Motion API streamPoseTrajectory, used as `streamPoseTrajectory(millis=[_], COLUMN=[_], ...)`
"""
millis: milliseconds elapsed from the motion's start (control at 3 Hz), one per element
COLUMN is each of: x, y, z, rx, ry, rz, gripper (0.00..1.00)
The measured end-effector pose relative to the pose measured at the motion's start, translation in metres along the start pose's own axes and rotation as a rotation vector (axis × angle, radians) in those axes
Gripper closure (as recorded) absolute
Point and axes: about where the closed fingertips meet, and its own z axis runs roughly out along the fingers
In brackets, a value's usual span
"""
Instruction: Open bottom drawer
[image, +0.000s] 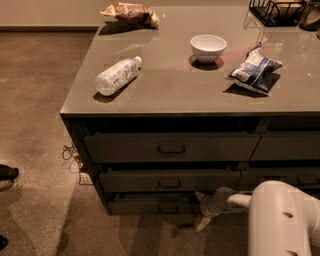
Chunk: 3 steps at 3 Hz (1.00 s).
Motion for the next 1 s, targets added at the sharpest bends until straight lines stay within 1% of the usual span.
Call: streamPoseTrajectory(millis=[333, 667, 1000], x=[0.0042, 0.0091, 0.0088], y=[-0.0055, -0.0041, 0.0002], z=[0.0141, 0.0236, 0.0198], rx=[-0.013, -0.03, -0.035], ry=[0.012, 0.011, 0.017], rz=[0.016, 0.038, 0.043], gripper=[0.0, 0.18, 0.41])
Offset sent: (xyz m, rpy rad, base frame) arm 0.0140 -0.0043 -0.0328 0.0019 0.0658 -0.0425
